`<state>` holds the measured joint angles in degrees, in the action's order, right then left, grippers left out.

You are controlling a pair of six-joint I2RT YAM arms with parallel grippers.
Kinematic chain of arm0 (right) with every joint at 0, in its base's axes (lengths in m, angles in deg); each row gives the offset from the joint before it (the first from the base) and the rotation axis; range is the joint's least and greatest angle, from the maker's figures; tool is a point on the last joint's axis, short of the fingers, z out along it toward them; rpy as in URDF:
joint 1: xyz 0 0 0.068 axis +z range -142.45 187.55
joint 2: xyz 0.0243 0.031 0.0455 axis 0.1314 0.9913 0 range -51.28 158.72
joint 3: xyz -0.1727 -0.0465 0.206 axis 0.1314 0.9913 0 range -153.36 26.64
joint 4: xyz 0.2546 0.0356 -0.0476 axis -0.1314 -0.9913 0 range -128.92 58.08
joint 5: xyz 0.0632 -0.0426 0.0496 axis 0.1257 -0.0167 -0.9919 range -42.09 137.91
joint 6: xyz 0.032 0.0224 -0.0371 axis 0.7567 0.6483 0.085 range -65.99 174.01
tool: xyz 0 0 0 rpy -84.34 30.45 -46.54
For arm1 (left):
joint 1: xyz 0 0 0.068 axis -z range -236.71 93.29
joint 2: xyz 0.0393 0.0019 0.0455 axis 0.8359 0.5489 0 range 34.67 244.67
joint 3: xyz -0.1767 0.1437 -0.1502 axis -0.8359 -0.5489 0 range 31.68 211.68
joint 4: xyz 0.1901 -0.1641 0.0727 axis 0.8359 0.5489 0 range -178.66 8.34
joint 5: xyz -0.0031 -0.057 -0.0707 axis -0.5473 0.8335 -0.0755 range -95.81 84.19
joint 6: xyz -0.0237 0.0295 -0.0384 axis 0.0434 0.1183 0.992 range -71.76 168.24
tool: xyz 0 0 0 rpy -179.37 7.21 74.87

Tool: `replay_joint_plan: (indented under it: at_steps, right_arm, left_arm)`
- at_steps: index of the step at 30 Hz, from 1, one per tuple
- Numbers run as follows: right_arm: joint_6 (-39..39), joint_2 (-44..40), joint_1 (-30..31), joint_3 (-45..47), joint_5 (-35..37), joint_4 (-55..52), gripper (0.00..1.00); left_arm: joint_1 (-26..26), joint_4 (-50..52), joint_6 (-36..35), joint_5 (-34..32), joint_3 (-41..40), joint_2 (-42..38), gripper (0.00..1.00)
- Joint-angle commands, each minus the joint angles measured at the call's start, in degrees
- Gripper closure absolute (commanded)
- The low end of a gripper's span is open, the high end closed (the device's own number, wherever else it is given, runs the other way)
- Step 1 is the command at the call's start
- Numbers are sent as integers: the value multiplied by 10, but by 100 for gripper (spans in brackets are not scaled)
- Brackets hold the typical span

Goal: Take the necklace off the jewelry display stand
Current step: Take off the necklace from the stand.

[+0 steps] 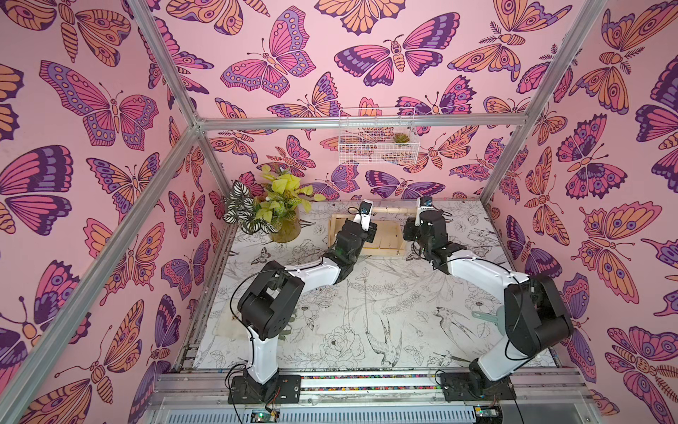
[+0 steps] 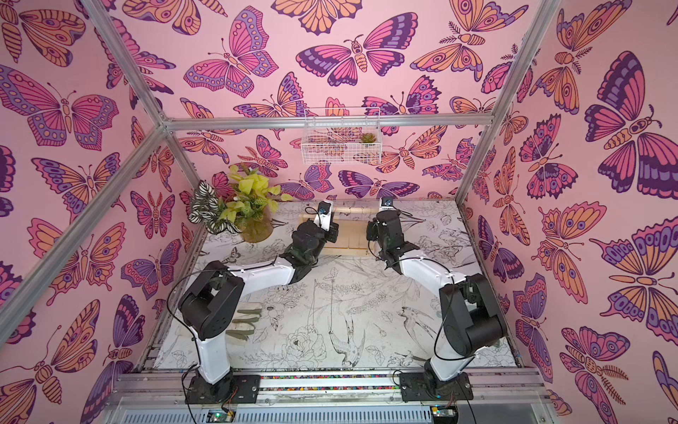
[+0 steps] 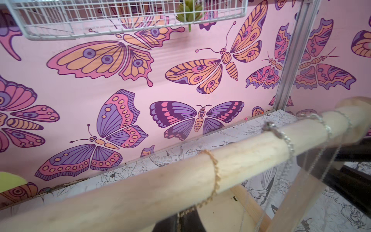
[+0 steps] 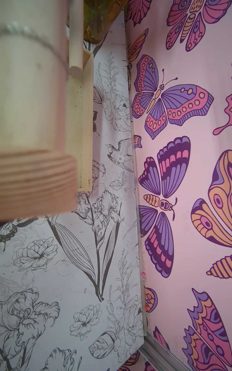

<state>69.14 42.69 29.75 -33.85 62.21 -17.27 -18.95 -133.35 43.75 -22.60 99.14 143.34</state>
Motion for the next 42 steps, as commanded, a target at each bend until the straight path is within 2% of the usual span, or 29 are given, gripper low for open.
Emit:
replay_joint_plan:
  at_steps: [1, 29, 37, 42]
  right_arm:
    - [22, 32, -2, 17, -24, -81, 84]
    - [21, 31, -2, 17, -25, -81, 84]
    - [21, 31, -2, 15, -28, -82, 84]
    - [22, 31, -2, 13, -31, -82, 84]
  left_arm:
    - [-15, 10, -7, -8, -14, -30, 100]
    - [-85, 25, -16, -13, -51, -94, 100]
    - [-88, 41, -20, -6, -71, -151, 100]
    - [-87, 109, 15, 40, -85, -215, 100]
